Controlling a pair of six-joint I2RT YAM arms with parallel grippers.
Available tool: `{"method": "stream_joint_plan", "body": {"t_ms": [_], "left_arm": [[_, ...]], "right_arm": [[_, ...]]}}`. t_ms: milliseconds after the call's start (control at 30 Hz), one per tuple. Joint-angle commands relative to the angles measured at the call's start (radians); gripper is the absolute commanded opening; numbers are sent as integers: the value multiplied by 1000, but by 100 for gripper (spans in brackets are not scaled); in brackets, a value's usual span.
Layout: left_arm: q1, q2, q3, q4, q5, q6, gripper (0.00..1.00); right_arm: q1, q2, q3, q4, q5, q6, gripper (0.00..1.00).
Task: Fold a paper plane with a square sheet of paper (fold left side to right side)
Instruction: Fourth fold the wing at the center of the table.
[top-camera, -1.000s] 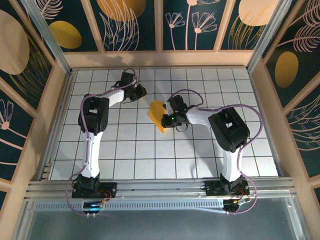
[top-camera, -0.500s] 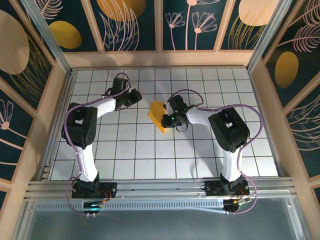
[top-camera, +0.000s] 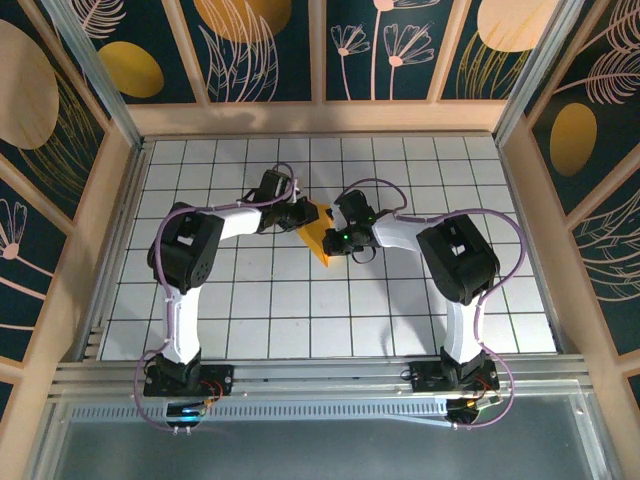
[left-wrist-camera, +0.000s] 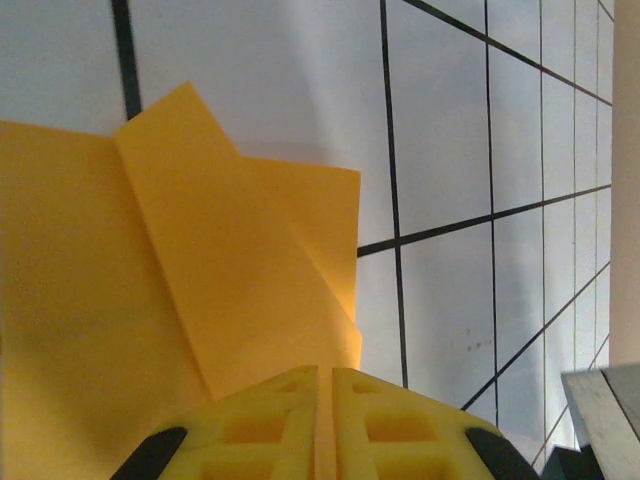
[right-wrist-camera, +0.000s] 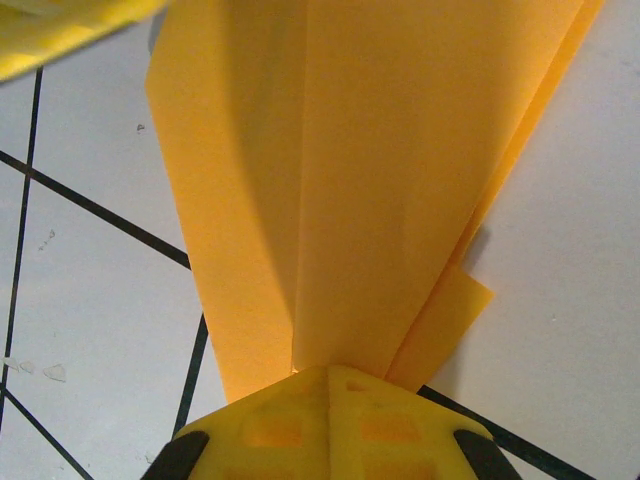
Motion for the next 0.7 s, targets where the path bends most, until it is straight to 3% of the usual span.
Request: {"method": "stream_joint_plan", "body": {"t_ms": [0,233,667], "left_arm": [[-3,46,70,10,33,-10,12],[-6,114,119,-25,-3,8,12],[-6,114,12,-16,-77,20,7]], "right_arm": [[2,77,-68,-258,88,-23,0],[3,78,-69,-257,86,-22,0],[-10,39,-33,-230,5,-40,0]]}}
